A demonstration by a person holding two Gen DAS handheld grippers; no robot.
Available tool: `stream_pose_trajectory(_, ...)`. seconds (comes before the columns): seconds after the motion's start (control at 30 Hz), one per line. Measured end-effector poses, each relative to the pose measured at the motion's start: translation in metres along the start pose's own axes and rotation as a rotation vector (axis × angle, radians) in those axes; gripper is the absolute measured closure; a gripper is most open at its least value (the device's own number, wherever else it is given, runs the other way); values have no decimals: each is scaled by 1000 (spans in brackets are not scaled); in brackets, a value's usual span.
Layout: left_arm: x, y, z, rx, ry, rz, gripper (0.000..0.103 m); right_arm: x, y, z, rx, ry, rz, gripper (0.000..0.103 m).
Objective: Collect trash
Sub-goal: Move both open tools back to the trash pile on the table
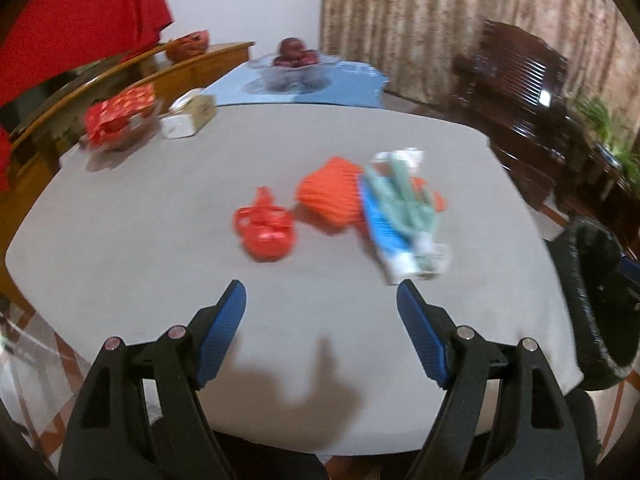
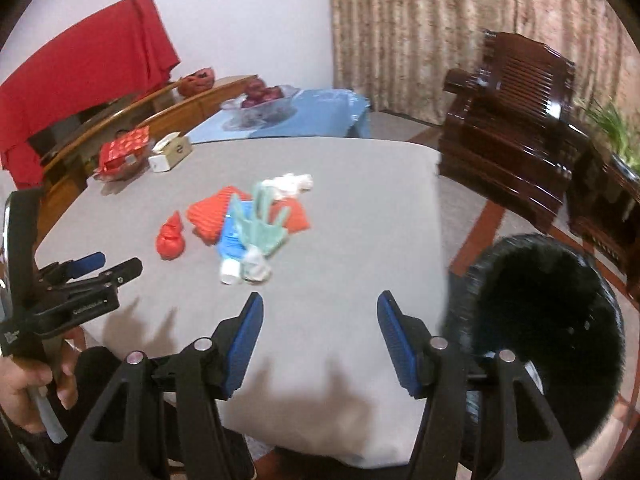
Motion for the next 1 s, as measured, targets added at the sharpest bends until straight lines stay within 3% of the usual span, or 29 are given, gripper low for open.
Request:
stream_pose_trajectory(0.4,-60,37,11,2,-50,49,27,-47,86,30,-48,-33,55,47)
stream_pose_trajectory(0.67,-65,60,21,39,-38,33,27,-56,142,41,-53,-52,53,48)
stream_pose_trajectory(1.0,-57,106,29,4,-31,38,27,-44,199,45,-75,-20,63,53)
Point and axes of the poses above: each gripper's, at about its wrist camera, not at the fingertips, and y roughly the way its jaws point, x to its right, z to its top, the point moved 5 cm from there along y, roughly the way its jaws point, and after that the axes turned 15 degrees about -y, right-handed, at the moved point
